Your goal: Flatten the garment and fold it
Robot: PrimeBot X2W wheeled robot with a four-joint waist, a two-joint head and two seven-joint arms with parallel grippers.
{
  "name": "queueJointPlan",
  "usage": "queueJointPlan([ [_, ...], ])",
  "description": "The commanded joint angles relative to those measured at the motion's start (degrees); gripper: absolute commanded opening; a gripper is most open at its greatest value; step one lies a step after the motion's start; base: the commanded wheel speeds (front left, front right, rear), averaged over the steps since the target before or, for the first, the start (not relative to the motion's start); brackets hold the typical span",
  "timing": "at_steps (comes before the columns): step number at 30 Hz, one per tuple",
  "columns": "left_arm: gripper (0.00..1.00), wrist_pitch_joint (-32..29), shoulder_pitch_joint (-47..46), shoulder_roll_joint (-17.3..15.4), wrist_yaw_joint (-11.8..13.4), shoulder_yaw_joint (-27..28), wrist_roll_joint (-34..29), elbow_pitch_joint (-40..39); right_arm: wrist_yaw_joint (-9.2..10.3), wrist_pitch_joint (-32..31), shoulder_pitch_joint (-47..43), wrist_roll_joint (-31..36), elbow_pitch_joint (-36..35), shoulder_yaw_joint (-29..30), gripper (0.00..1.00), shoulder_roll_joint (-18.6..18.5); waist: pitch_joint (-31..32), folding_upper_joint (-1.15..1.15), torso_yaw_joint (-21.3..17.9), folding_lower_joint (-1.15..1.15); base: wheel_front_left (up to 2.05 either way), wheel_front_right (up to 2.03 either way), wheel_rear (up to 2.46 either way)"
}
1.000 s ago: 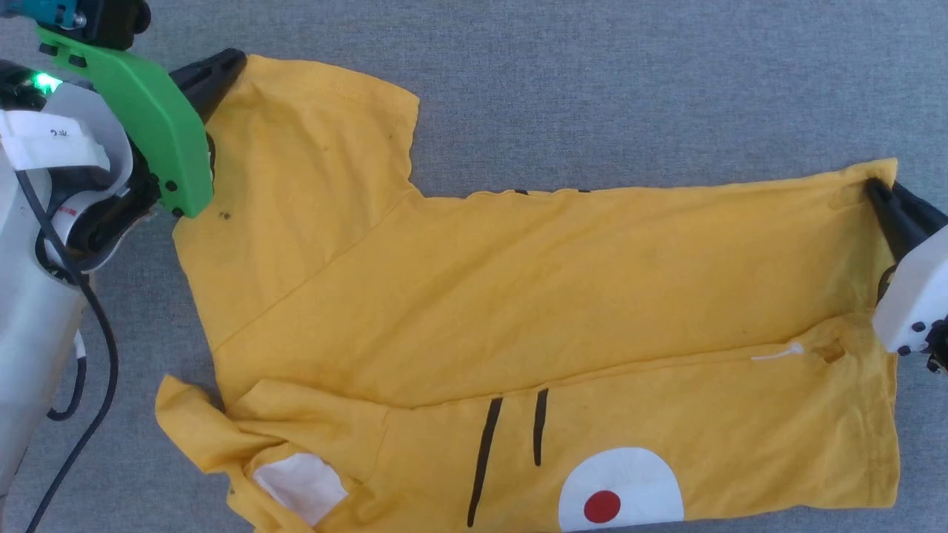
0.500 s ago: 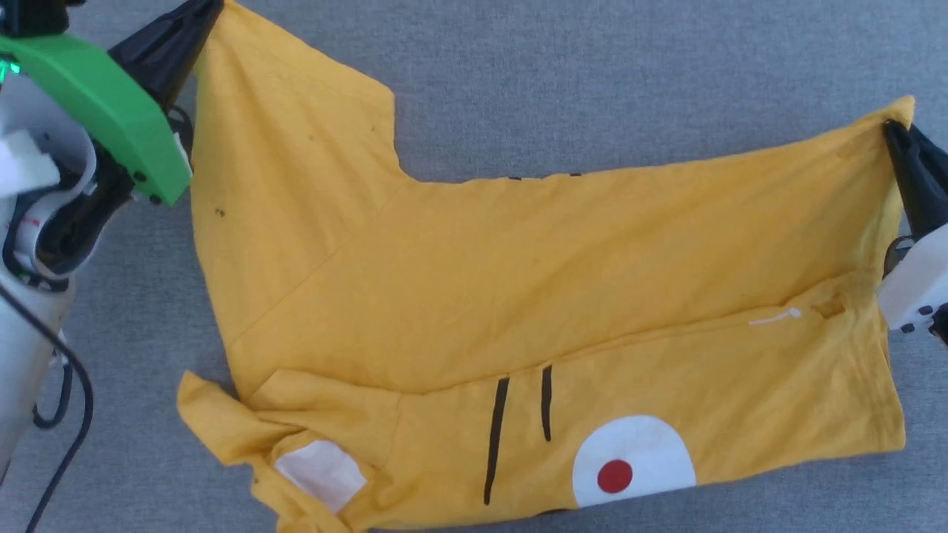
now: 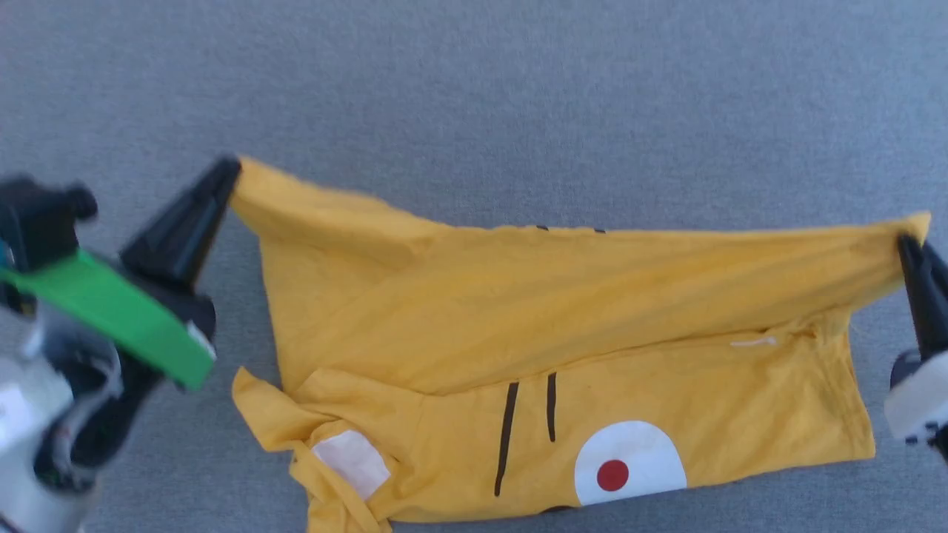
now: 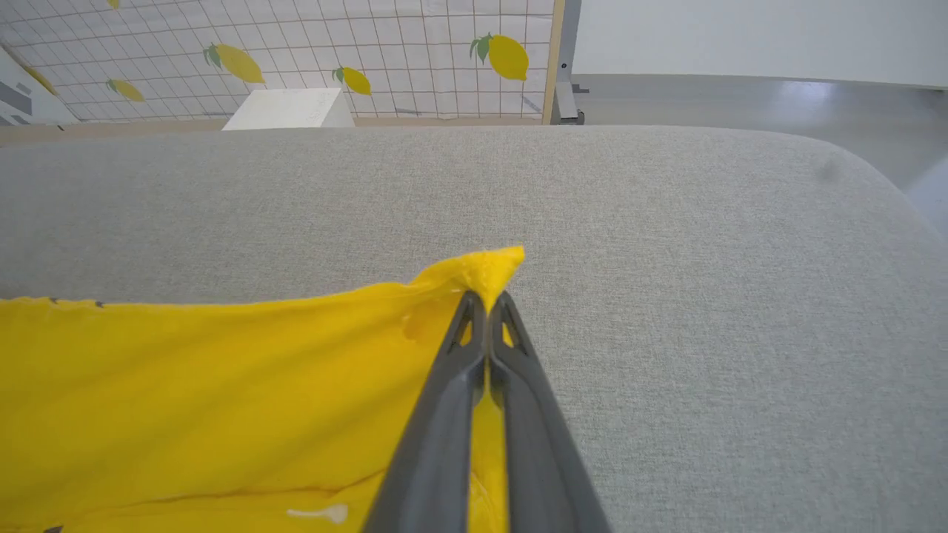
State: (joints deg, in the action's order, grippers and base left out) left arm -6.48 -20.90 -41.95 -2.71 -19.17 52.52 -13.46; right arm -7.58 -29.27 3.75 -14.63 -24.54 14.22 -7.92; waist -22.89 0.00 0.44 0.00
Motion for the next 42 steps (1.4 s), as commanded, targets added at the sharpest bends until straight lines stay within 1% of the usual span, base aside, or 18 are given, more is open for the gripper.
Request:
queueJointPlan([
  [1, 0.00, 0.8, 3.0, -0.6, 0.9, 0.4, 0.8, -1.5, 0.09, 0.6, -1.7, -0.4, -0.6, 0.4, 0.00, 0.6, 3.7, 0.00, 1.2, 0.00, 0.00, 0.00, 0.00],
  [7, 0.00, 2.7, 15.0, -2.0, 3.8, 1.5, 2.5, -6.3, 0.09, 2.0, -8.3, -2.1, 0.1, 1.5, 0.00, 2.8, 6.2, 0.00, 1.6, 0.00, 0.00, 0.00, 0.00],
  [12, 0.00, 3.7, 23.4, -1.4, 5.5, 1.5, 5.5, -7.4, 0.09, 3.4, -12.1, -3.0, 2.7, 1.3, 0.00, 3.5, 7.5, 0.00, 1.6, 0.00, 0.00, 0.00, 0.00],
  [18, 0.00, 3.3, 29.6, -0.5, 5.9, 0.3, 8.5, -5.3, 0.09, 4.9, -14.6, -3.3, 6.8, 0.3, 0.00, 3.9, 8.8, 0.00, 1.4, 0.00, 0.00, 0.00, 0.00],
  [23, 0.00, 2.2, 31.4, 0.0, 6.2, -1.2, 9.4, -2.4, 0.09, 5.9, -15.7, -2.6, 10.1, 0.0, 0.00, 3.5, 9.9, 0.00, 1.3, 0.00, 0.00, 0.00, 0.00],
  [27, 0.00, 1.7, 31.8, 1.3, 5.9, -2.7, 9.9, -0.5, 0.09, 6.9, -16.1, -2.0, 12.9, -0.5, 0.00, 3.0, 10.9, 0.00, 1.2, 0.00, 0.00, 0.00, 0.00],
  [28, 0.00, 1.6, 31.7, 1.9, 5.8, -3.1, 10.3, 0.0, 0.09, 7.2, -16.0, -2.0, 13.6, -0.6, 0.33, 3.1, 11.2, 0.00, 1.3, 0.00, 0.00, 0.00, 0.00],
  [29, 0.00, 1.4, 31.6, 2.3, 5.7, -3.5, 10.4, 0.4, 0.09, 7.4, -15.9, -1.8, 14.2, -0.7, 1.00, 3.1, 11.4, 0.00, 1.3, 0.00, 0.00, 0.00, 0.00],
  [31, 0.00, 1.8, 31.1, 3.5, 5.5, -4.1, 10.3, 1.6, 0.09, 7.8, -15.5, -1.6, 15.6, -1.1, 1.00, 3.2, 11.8, 0.00, 1.3, 0.00, 0.00, 0.00, 0.00],
  [32, 0.03, 2.0, 30.7, 4.3, 5.3, -4.4, 10.5, 2.2, 0.09, 8.0, -15.3, -1.6, 16.2, -1.2, 1.00, 3.2, 12.1, 0.00, 1.3, 0.00, 0.00, 0.00, 0.00],
  [33, 1.00, 3.0, 29.7, 6.4, 4.8, -5.1, 10.6, 3.6, 0.09, 8.3, -14.9, -1.5, 17.6, -1.7, 1.00, 3.0, 12.6, 0.00, 1.3, 0.00, 0.00, 0.00, 0.00],
  [36, 1.00, 4.5, 28.7, 7.8, 4.7, -5.0, 10.1, 4.3, 0.09, 8.2, -14.7, -1.8, 18.0, -2.1, 1.00, 2.7, 13.0, 0.00, 1.4, 0.00, 0.00, 0.00, 0.00],
  [38, 1.00, 6.6, 28.1, 8.8, 4.8, -4.2, 9.5, 4.2, 0.09, 7.9, -14.5, -2.3, 17.5, -2.1, 1.00, 2.3, 13.2, 0.00, 1.4, 0.00, 0.00, 0.00, 0.00],
  [40, 1.00, 9.7, 27.6, 9.4, 5.2, -2.9, 8.1, 3.6, 0.09, 7.8, -14.3, -2.6, 16.7, -1.7, 1.00, 1.9, 13.4, 0.00, 1.4, 0.00, 0.00, 0.00, 0.00],
  [42, 1.00, 13.5, 27.0, 9.5, 6.4, -1.4, 5.1, 2.9, 0.09, 7.4, -14.2, -2.5, 16.1, -1.2, 1.00, 1.3, 13.5, 0.00, 1.3, 0.00, 0.00, 0.00, 0.00],
])
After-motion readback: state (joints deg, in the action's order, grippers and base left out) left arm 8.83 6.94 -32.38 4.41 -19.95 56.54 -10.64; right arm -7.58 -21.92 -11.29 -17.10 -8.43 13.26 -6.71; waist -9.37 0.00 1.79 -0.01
